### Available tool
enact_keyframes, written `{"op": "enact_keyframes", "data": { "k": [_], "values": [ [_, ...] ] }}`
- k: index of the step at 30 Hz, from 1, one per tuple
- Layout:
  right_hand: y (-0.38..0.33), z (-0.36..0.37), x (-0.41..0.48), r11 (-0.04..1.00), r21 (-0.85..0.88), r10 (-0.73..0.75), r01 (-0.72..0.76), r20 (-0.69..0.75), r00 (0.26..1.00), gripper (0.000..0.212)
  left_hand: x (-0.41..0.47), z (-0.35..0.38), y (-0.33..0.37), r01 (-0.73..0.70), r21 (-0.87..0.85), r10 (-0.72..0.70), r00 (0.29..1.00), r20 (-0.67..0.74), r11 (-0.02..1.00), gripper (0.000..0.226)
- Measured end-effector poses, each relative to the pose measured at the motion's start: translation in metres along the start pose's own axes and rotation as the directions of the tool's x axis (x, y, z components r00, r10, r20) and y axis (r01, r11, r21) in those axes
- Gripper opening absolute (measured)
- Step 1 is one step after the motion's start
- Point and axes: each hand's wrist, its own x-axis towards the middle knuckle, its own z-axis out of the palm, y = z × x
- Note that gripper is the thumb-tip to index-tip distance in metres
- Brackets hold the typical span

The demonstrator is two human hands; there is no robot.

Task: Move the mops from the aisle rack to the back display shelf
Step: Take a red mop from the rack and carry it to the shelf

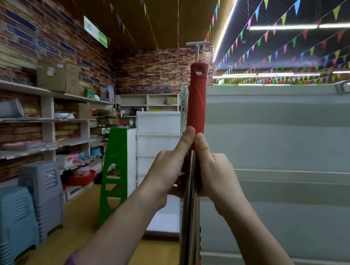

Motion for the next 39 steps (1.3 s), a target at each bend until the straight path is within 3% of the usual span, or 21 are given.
{"op": "enact_keyframes", "data": {
  "k": [7, 13, 18, 22, 25, 27, 30, 32, 35, 39],
  "values": [
    [0.008, -0.003, 0.015, 0.999, -0.037, 0.008, -0.008, 0.011, 1.000, 0.067, 0.013, 0.003, -0.008, 0.018, -0.036, -0.018, 1.000, -0.016, 0.999, 0.080],
    [0.016, -0.007, 0.028, 0.994, -0.083, 0.071, -0.072, -0.019, 0.997, 0.081, 0.030, 0.015, -0.017, 0.066, -0.069, -0.067, 0.998, -0.020, 0.995, 0.079],
    [0.018, -0.010, 0.037, 0.992, -0.095, 0.081, -0.082, -0.009, 0.997, 0.072, 0.041, 0.020, -0.021, 0.074, -0.101, -0.080, 0.995, -0.063, 0.992, 0.078],
    [0.023, -0.010, 0.036, 0.991, -0.042, 0.123, -0.125, -0.035, 0.992, 0.079, 0.044, 0.026, -0.027, 0.046, -0.107, -0.063, 0.986, -0.154, 0.993, 0.092],
    [0.025, -0.011, 0.034, 0.991, -0.020, 0.133, -0.134, -0.035, 0.990, 0.083, 0.046, 0.026, -0.031, 0.014, -0.098, -0.034, 0.978, -0.206, 0.995, 0.094],
    [0.025, -0.010, 0.031, 0.990, -0.041, 0.132, -0.133, -0.047, 0.990, 0.098, 0.045, 0.024, -0.034, -0.036, -0.051, 0.021, 0.960, -0.279, 0.998, 0.087],
    [0.030, -0.009, 0.025, 0.988, -0.126, 0.080, -0.088, -0.070, 0.994, 0.106, 0.035, 0.018, -0.039, -0.187, 0.185, 0.245, 0.895, -0.372, 0.965, 0.065],
    [0.035, -0.009, 0.019, 0.978, -0.201, 0.047, -0.061, -0.070, 0.996, 0.098, 0.026, 0.013, -0.043, -0.261, 0.250, 0.339, 0.872, -0.354, 0.932, 0.050],
    [0.047, -0.008, 0.006, 0.962, -0.263, 0.059, -0.074, -0.067, 0.996, 0.083, 0.013, 0.012, -0.060, -0.345, 0.168, 0.383, 0.853, -0.355, 0.923, 0.044],
    [0.066, -0.009, -0.015, 0.959, -0.240, 0.130, -0.151, -0.099, 0.986, 0.039, -0.006, 0.024, -0.092, -0.379, 0.074, 0.382, 0.866, -0.323, 0.922, 0.038]
  ]
}}
